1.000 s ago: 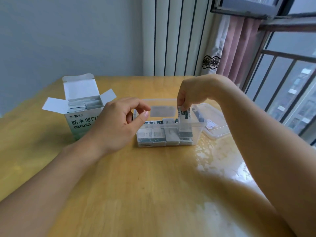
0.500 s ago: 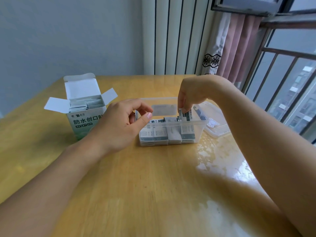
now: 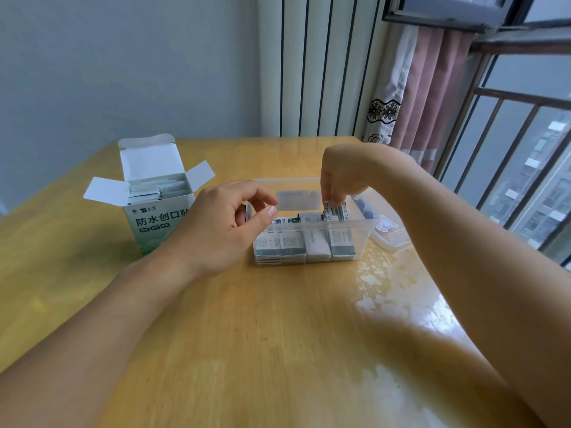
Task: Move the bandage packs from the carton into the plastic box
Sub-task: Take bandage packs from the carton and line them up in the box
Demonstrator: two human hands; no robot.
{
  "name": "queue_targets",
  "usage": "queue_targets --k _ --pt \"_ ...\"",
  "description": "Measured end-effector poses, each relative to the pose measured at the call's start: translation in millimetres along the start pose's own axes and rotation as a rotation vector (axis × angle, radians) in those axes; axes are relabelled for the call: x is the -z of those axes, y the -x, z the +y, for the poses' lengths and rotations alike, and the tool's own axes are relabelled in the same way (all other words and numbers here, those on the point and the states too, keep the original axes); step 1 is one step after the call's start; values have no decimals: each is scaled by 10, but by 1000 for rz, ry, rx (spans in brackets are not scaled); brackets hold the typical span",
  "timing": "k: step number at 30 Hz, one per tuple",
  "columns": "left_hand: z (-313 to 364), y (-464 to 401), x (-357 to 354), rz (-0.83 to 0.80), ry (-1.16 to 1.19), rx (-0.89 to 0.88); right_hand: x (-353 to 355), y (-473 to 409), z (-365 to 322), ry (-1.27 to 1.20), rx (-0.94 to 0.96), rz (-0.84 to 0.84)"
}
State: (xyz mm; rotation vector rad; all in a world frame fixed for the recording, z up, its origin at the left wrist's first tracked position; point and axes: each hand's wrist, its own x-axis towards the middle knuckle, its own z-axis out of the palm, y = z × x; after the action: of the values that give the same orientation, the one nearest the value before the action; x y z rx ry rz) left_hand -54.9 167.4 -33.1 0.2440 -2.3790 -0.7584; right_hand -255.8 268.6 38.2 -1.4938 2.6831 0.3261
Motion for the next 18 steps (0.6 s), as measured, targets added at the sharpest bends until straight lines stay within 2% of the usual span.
queue_targets --k 18 --pt "-7 0 4 7 7 -5 -141 -84 -103 42 -47 26"
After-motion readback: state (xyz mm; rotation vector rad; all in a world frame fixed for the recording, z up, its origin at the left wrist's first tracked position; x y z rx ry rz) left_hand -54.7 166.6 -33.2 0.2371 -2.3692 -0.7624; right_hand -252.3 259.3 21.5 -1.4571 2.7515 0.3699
